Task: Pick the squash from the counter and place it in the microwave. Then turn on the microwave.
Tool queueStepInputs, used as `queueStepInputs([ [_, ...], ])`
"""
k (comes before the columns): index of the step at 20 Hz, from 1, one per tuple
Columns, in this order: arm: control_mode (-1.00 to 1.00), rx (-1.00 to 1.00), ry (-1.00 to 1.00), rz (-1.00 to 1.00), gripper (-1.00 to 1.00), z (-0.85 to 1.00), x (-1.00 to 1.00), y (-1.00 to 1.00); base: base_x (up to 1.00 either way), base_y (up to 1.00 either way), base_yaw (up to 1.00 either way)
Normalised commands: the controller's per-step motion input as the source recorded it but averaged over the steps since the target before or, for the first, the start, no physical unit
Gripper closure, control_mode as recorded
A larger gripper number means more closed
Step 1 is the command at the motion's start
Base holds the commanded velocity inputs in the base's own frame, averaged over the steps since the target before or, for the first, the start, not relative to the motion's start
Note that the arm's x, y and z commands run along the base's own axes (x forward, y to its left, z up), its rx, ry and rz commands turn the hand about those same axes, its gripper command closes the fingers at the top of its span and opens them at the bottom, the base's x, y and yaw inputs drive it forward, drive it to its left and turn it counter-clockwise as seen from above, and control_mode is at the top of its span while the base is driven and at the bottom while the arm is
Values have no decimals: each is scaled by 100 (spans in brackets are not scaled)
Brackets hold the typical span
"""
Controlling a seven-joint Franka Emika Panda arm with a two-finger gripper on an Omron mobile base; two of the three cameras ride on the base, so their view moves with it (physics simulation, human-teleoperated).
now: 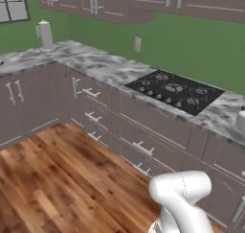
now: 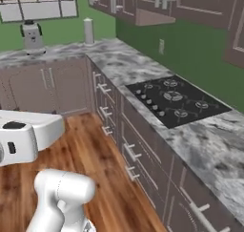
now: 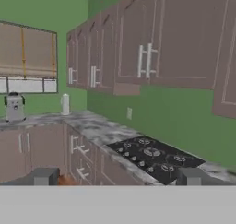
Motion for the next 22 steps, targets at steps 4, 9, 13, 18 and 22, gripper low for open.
queueStepInputs([
  [4,100,0,0,0,-100,0,0,0,31,-51,-57],
  [9,100,0,0,0,-100,0,0,0,33,-43,-58],
  [13,100,0,0,0,-100,0,0,0,35,-12,-58],
  [18,100,0,0,0,-100,0,0,0,41,5,-52],
  [22,100,0,0,0,-100,0,0,0,41,18,-40],
])
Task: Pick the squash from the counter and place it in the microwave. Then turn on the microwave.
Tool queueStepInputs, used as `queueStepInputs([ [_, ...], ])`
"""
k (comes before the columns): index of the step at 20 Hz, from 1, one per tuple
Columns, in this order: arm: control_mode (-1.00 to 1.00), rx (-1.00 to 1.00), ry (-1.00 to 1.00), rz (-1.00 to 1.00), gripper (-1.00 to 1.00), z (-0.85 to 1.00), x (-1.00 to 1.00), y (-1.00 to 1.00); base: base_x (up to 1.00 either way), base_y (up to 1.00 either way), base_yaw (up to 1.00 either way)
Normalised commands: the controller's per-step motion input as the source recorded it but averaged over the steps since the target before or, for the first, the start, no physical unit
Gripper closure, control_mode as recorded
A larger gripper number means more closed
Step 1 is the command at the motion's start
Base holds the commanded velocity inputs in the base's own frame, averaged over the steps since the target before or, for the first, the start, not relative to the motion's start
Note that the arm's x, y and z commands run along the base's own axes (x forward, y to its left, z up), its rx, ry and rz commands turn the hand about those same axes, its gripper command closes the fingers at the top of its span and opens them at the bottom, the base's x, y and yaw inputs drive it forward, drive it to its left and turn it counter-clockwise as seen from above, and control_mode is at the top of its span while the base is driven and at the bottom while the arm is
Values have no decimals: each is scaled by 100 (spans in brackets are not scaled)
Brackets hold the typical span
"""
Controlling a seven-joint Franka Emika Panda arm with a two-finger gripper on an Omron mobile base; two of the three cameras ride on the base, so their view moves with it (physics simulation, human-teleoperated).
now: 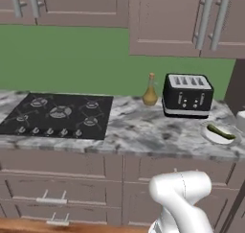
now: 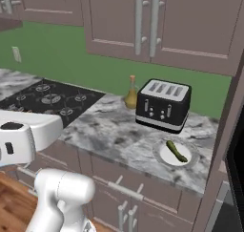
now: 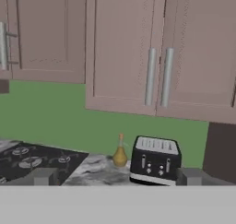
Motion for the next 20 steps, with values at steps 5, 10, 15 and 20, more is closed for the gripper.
queueStepInputs([
  [5,100,0,0,0,-100,0,0,0,48,28,-33],
  [10,100,0,0,0,-100,0,0,0,52,8,-23],
  [15,100,0,0,0,-100,0,0,0,43,-19,-6],
  [20,100,0,0,0,-100,0,0,0,19,-26,-13],
])
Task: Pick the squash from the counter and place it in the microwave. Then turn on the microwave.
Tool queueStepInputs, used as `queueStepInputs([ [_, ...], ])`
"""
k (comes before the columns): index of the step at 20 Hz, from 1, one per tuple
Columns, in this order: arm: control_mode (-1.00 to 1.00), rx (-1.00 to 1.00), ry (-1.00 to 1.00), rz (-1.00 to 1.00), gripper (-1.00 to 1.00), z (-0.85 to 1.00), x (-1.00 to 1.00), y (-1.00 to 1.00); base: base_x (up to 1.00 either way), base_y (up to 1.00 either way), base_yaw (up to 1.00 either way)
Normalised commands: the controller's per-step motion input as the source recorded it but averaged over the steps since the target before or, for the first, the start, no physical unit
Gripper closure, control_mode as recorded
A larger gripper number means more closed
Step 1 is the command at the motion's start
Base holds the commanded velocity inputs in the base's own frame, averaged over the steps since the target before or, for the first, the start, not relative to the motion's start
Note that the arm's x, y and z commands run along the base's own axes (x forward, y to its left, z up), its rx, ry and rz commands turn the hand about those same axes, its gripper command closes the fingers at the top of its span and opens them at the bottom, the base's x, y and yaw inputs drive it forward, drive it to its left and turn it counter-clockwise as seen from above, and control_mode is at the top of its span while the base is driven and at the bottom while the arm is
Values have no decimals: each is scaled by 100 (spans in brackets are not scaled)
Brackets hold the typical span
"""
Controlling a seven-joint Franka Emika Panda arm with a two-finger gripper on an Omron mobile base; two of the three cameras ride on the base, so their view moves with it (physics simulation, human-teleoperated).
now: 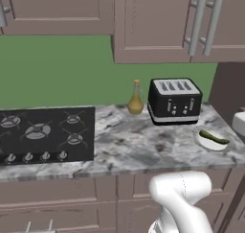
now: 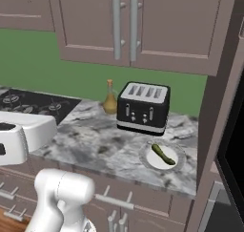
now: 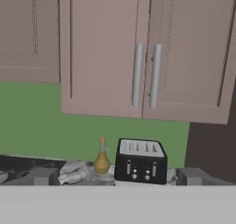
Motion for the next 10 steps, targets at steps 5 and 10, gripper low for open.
queueStepInputs([
  [5,100,0,0,0,-100,0,0,0,18,0,-32],
  [10,100,0,0,0,-100,0,0,0,19,0,-21],
])
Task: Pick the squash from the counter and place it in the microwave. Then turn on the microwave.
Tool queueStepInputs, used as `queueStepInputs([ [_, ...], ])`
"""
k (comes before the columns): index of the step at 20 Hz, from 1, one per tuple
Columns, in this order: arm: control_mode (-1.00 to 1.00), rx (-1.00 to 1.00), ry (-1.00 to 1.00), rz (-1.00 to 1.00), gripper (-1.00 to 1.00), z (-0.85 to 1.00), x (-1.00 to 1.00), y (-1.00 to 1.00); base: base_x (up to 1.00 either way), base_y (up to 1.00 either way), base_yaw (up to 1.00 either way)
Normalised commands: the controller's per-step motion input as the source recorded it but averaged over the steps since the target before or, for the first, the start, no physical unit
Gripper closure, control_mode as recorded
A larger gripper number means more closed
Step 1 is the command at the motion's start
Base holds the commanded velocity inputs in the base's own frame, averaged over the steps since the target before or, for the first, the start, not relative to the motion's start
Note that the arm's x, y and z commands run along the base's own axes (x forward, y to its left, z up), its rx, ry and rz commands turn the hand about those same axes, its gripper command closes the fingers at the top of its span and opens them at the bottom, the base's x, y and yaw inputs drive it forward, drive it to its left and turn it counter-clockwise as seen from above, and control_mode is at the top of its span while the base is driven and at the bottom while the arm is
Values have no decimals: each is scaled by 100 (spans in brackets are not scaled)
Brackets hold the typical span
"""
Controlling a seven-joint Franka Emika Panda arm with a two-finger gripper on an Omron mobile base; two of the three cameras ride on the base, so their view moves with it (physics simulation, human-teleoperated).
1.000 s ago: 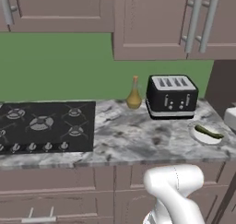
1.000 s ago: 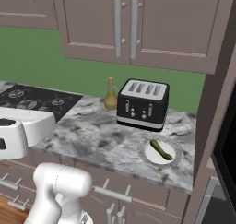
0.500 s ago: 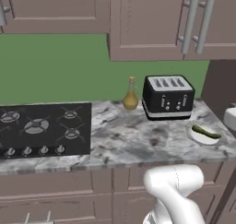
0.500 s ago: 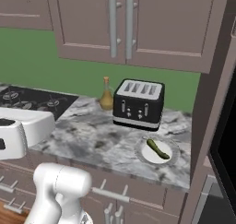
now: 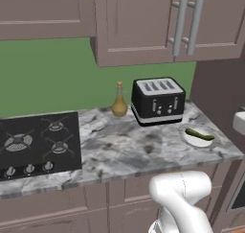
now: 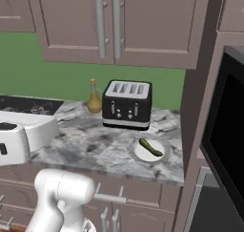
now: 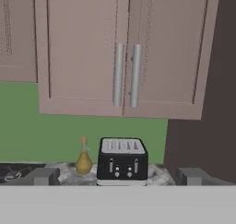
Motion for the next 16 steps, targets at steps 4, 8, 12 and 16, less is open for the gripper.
queueStepInputs([
  [4,100,0,0,0,-100,0,0,0,39,0,-5],
  [8,100,0,0,0,-100,0,0,0,51,12,-5],
  [12,100,0,0,0,-100,0,0,0,37,8,0],
  [16,100,0,0,0,-100,0,0,0,12,0,0],
])
